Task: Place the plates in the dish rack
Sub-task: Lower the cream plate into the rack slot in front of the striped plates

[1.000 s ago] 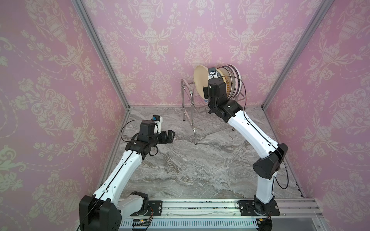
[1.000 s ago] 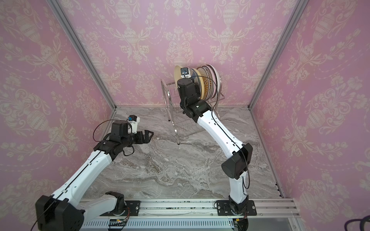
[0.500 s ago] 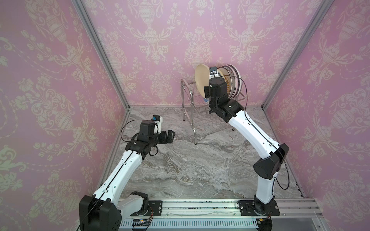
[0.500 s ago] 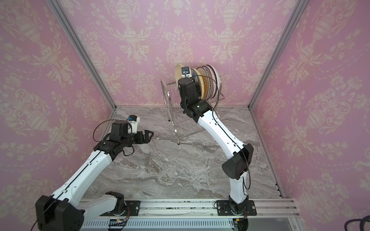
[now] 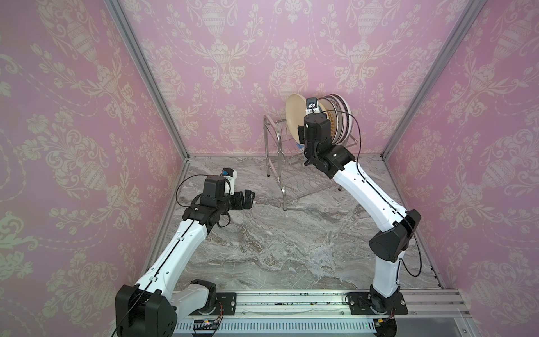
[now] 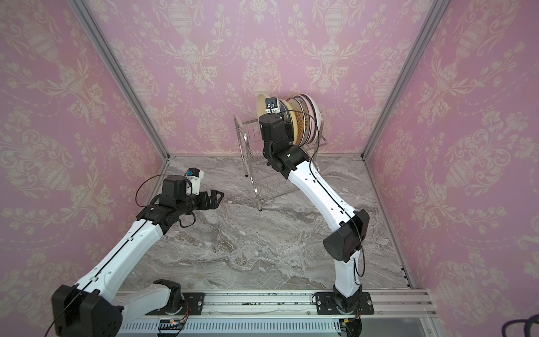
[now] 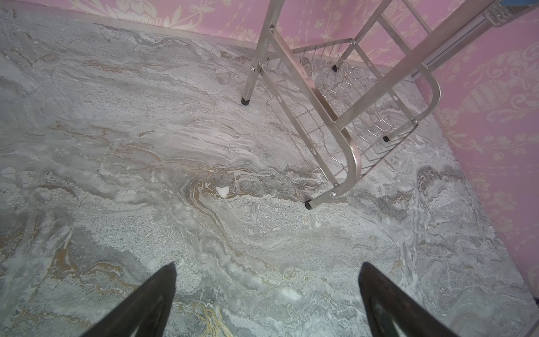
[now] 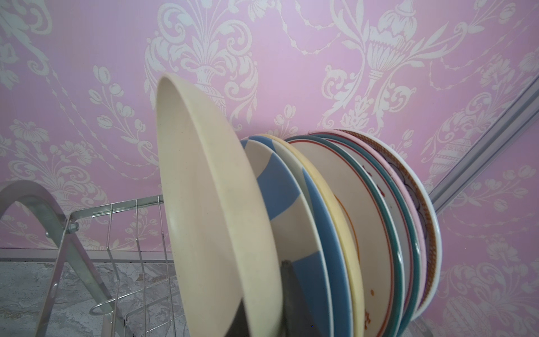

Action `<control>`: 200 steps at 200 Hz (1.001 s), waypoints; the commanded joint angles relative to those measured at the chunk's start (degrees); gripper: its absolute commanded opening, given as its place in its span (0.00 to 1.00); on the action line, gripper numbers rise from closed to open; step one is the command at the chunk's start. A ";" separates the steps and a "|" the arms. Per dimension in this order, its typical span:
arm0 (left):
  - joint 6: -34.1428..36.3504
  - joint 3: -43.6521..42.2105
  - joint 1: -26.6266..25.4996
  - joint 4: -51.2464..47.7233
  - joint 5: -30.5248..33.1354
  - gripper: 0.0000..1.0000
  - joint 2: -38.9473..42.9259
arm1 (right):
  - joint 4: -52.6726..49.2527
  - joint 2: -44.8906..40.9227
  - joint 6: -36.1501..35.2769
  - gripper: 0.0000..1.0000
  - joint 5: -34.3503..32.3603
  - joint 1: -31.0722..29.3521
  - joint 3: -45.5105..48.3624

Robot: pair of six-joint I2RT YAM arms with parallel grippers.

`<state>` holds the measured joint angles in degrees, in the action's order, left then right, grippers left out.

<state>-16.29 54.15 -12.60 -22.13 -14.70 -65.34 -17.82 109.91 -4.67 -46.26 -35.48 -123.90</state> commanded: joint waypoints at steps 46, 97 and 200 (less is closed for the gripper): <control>1.35 -0.80 0.12 -0.55 0.12 0.99 0.04 | -1.38 1.44 3.63 0.00 0.06 -0.09 0.23; 1.56 -0.80 0.15 -0.55 0.04 0.99 -0.10 | -1.98 1.70 4.70 0.05 0.38 -0.20 1.20; 1.33 -1.50 0.18 -0.42 0.04 0.99 0.74 | -1.85 1.01 1.97 0.30 -0.37 -1.48 0.25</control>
<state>-16.12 53.63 -12.60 -22.04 -14.72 -65.34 -20.25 111.18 -1.50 -45.84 -36.29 -123.15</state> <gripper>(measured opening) 0.993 0.296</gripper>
